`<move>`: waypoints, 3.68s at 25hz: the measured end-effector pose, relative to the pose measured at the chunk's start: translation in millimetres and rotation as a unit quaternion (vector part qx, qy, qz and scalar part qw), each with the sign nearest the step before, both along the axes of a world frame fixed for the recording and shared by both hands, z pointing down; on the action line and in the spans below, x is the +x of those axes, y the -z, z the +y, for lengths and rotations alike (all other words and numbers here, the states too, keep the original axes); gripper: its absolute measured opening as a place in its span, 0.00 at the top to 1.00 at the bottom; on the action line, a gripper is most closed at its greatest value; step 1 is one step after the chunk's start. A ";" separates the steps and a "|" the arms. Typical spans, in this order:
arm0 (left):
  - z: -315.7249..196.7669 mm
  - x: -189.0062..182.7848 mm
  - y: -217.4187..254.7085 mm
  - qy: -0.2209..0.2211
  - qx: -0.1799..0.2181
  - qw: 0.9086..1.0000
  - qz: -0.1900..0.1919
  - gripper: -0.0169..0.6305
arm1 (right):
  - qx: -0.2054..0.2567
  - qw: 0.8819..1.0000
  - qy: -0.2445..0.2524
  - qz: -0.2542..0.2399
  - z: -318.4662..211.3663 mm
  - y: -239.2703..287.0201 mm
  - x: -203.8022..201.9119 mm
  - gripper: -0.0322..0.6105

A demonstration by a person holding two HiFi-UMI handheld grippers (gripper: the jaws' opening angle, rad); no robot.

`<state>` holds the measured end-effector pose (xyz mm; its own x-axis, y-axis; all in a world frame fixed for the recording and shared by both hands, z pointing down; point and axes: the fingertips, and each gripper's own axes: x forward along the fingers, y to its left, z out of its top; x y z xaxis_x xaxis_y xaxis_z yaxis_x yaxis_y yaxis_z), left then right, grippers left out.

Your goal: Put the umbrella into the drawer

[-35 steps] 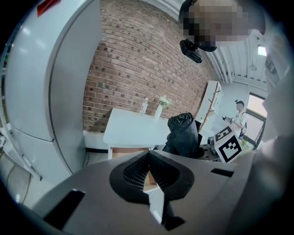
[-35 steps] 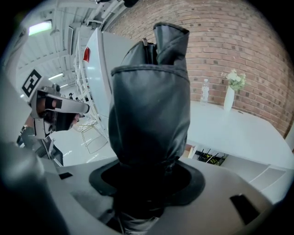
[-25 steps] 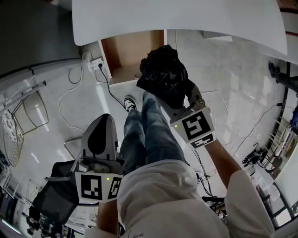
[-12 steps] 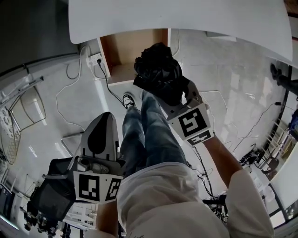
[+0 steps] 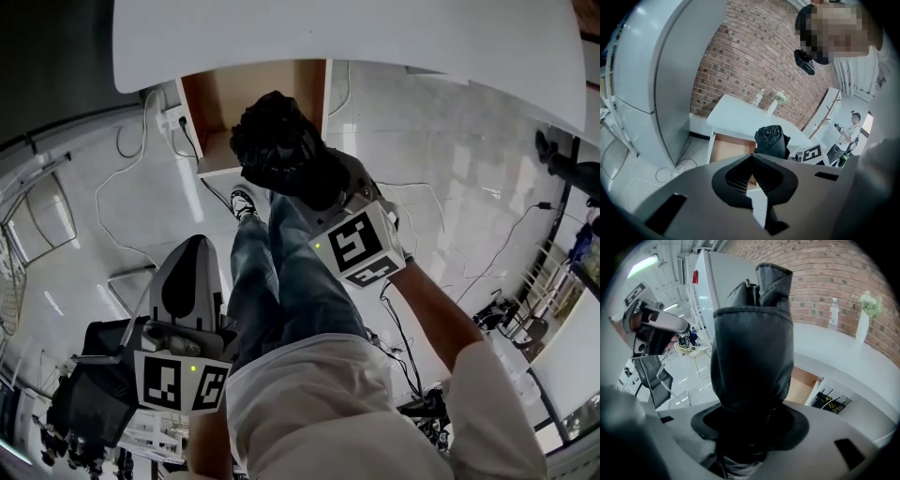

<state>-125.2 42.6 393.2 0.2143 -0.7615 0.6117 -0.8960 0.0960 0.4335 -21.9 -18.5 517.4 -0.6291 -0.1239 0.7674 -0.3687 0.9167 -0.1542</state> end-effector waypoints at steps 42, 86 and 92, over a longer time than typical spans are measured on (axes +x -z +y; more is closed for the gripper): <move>4.9 -13.5 -51.9 0.047 -0.053 0.997 0.015 0.95 | 0.025 0.990 0.109 0.086 -35.1 -113.0 -45.6 0.58; 38.9 -12.6 -87.6 0.075 -0.119 0.989 0.048 0.95 | 0.008 0.988 0.080 0.133 -74.3 -214.7 -81.2 0.57; 37.6 -3.3 -87.7 0.040 -0.126 0.991 0.030 0.95 | 0.007 0.986 0.087 0.142 -71.3 -225.3 -82.1 0.56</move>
